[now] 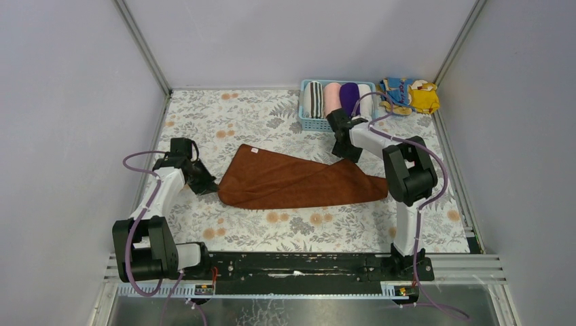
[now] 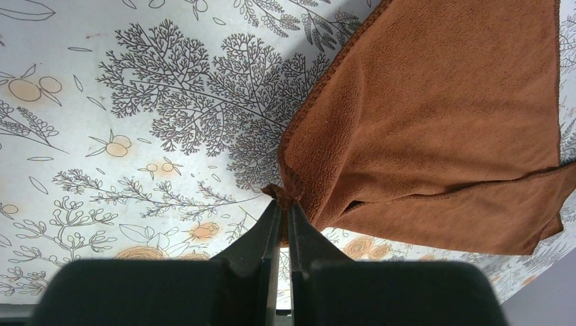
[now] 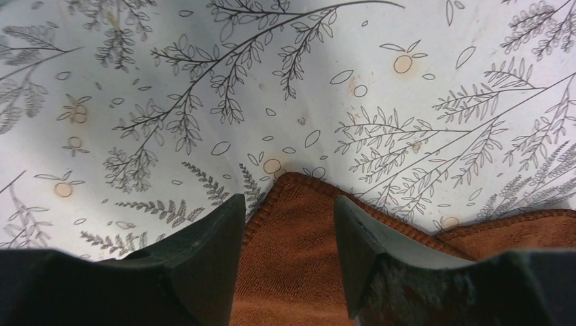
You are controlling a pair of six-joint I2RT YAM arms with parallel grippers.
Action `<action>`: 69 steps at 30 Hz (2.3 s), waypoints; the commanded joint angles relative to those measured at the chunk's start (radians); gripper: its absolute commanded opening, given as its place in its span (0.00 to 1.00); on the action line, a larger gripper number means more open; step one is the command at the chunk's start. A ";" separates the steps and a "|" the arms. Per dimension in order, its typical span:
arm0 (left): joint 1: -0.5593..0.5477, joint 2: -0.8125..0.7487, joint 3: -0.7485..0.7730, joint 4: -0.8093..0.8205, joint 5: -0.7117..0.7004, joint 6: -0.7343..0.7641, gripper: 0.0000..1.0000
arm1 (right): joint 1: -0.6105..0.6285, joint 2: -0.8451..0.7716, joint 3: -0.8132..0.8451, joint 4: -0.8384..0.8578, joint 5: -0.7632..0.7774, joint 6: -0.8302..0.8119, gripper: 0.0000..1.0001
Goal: Roll the towels
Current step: Flatten out the towel at the center of the board.
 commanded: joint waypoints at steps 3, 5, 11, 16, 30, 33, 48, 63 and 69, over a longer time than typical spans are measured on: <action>0.008 -0.020 -0.011 0.048 0.018 0.020 0.02 | 0.009 0.048 0.017 -0.017 -0.018 0.075 0.57; 0.008 -0.020 -0.012 0.048 0.020 0.020 0.02 | 0.009 0.059 0.001 -0.005 -0.021 0.082 0.56; 0.008 -0.023 -0.013 0.047 0.012 0.018 0.02 | 0.007 0.090 -0.027 0.001 -0.041 0.096 0.43; 0.007 -0.024 -0.012 0.045 0.004 0.017 0.01 | 0.006 0.097 -0.025 0.009 -0.040 0.084 0.14; 0.029 0.037 0.186 0.009 -0.040 -0.060 0.00 | -0.116 -0.318 -0.072 0.166 -0.074 -0.253 0.00; 0.031 0.101 0.349 -0.022 -0.039 -0.084 0.00 | -0.150 -0.442 -0.067 0.209 -0.087 -0.348 0.00; 0.037 0.161 0.888 -0.144 -0.020 -0.056 0.00 | -0.197 -0.876 -0.162 0.393 -0.130 -0.657 0.00; 0.033 -0.365 -0.214 0.078 0.029 -0.256 0.00 | -0.197 -1.453 -1.007 0.285 -0.171 -0.225 0.00; 0.031 -0.447 -0.256 0.056 -0.002 -0.341 0.00 | -0.196 -1.643 -1.140 0.199 -0.215 -0.060 0.00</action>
